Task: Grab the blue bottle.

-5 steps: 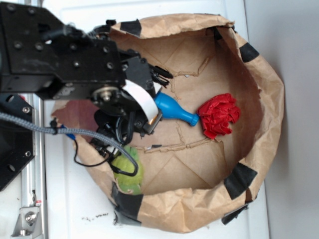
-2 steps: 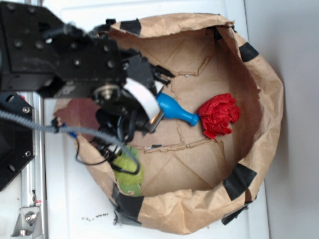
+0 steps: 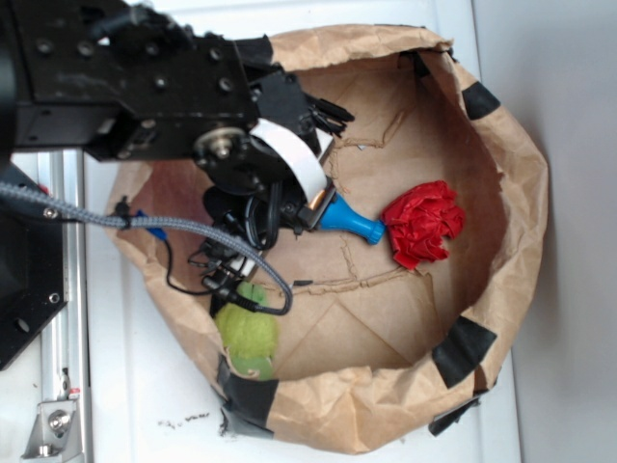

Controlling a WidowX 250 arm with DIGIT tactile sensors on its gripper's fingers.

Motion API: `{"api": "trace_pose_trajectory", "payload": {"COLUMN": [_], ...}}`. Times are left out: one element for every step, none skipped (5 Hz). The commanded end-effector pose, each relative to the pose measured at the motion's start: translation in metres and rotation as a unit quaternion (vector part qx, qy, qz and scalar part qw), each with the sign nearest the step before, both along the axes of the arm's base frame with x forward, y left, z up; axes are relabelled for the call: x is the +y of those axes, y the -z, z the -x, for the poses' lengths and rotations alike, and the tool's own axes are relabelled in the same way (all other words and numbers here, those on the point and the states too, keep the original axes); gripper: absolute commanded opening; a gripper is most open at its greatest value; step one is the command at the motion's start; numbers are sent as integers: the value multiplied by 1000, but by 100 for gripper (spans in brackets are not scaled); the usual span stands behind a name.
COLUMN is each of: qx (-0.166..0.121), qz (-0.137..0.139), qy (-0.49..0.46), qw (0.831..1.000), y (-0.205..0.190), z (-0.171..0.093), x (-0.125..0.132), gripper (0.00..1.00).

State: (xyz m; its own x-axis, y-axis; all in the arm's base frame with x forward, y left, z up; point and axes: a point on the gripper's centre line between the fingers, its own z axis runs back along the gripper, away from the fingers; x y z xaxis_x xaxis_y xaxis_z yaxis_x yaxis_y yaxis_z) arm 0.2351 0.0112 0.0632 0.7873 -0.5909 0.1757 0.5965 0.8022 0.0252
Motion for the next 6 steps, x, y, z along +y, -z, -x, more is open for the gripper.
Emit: {"api": "trace_pose_trajectory", "payload": {"qx": [0, 7, 7, 15, 23, 28], "qz": [-10, -21, -32, -38, -38, -39], "qy": [-3, 3, 10, 19, 15, 11], "qw": [1000, 1000, 999, 999, 999, 999], "y": [2, 14, 26, 40, 46, 53], "z": [-18, -18, -18, -17, -17, -17], "x": [-12, -18, -23, -26, -25, -22], "gripper": [100, 100, 100, 100, 100, 100]}}
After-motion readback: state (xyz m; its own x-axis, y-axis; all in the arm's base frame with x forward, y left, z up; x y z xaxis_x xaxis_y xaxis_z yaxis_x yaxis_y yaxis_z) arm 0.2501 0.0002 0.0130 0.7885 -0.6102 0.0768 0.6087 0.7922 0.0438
